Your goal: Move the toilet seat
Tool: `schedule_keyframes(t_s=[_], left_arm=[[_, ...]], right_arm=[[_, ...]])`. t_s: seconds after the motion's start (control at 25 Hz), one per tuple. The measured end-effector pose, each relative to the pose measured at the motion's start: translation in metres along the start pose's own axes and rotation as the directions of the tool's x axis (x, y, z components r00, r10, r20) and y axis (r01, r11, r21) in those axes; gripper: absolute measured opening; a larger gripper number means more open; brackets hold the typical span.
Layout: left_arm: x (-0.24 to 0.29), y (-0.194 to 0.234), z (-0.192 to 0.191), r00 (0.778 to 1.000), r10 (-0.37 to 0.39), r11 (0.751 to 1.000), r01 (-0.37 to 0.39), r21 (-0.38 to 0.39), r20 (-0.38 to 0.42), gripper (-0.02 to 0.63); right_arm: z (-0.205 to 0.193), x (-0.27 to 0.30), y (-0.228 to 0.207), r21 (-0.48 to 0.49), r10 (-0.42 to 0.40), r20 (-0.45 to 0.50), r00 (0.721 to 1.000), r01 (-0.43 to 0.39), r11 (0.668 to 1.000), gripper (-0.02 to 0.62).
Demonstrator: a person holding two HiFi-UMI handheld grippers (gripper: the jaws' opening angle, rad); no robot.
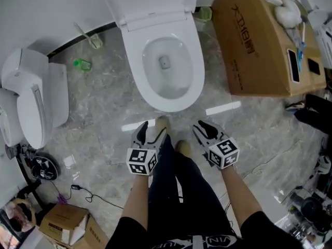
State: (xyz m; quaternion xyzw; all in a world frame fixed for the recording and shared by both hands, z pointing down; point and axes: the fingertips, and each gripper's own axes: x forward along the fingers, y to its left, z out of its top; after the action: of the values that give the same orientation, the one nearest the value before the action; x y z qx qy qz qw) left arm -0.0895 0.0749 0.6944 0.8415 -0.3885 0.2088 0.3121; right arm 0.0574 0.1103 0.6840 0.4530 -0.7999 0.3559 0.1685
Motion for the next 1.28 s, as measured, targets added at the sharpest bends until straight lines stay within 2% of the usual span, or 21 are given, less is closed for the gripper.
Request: schedule_keyframes(t_s=[0.28,0.6,0.96,1.28], left_arm=[[0.053,0.029,-0.027,0.998,-0.007,1.0,0.009,0.023,-0.067,0.322],[0.083,0.047,-0.042,0.994,0.033,0.992,-0.019,0.124,-0.109,0.322],[0.102,0.053,-0.044,0.983,0.1,0.949,-0.049,0.311,-0.153,0.304],[0.106,0.057,-0.044,0.984,0.108,0.957,-0.063,0.283,-0.145,0.307]], right_arm=[[-0.031,0.051,-0.038,0.026,-0.07,-0.035,0.997,0.071,0.997,0.118],[-0.042,0.087,-0.062,-0.067,-0.114,-0.059,0.992,0.11,0.992,0.118],[-0.046,0.103,-0.083,-0.163,-0.163,-0.085,0.983,0.148,0.975,0.118],[-0.04,0.104,-0.084,-0.181,-0.155,-0.055,0.986,0.143,0.973,0.115]])
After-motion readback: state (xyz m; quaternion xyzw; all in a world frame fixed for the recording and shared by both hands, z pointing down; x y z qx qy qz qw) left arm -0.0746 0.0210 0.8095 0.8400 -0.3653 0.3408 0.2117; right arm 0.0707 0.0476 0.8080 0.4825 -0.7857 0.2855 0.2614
